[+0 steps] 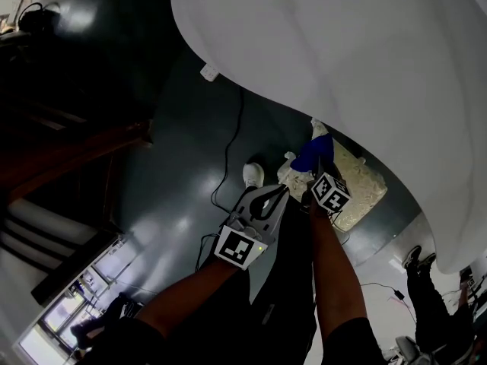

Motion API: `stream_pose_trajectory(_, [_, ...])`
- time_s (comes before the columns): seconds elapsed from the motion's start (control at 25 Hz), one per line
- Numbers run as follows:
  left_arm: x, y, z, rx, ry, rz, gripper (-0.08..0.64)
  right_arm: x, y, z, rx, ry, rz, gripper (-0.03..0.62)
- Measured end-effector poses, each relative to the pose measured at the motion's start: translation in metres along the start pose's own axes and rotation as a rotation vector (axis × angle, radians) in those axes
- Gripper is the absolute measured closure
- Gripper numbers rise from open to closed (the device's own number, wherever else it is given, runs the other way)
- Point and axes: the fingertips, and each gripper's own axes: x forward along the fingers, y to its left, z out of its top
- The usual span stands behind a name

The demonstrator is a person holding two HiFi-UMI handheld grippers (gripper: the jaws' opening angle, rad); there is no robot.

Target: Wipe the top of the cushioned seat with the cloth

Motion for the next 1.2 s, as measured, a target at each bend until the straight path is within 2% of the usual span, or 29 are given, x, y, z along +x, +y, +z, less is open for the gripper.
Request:
stream_pose_trajectory(0.32, [0.005, -0.01, 0.002, 0.01, 0.001, -0.033, 0.534, -0.014, -0.018, 0.003, -0.008, 0.027, -0.055, 0.494])
stream_pose_trajectory(0.64, [0.01, -0.014, -0.005, 0.031, 0.029, -0.042, 0.534, -0.02, -0.041, -0.004, -0.02, 0.057, -0.078, 0.494])
stream_pose_trajectory(0.84, [0.013, -0.019, -0.006, 0.035, 0.037, -0.055, 0.534, -0.024, -0.054, -0.006, 0.005, 0.047, -0.076, 0.494])
stream_pose_trajectory(1.0, [0.015, -0.03, -0.002, 0.077, 0.017, -0.077, 0.534, -0.03, -0.062, -0.009, 0.01, 0.061, -0.08, 0.494])
stream_pose_trajectory(1.2, [0.018, -0.045, -0.006, 0.062, 0.027, -0.102, 0.534, -0.039, -0.081, -0.013, -0.012, 0.07, -0.109, 0.494])
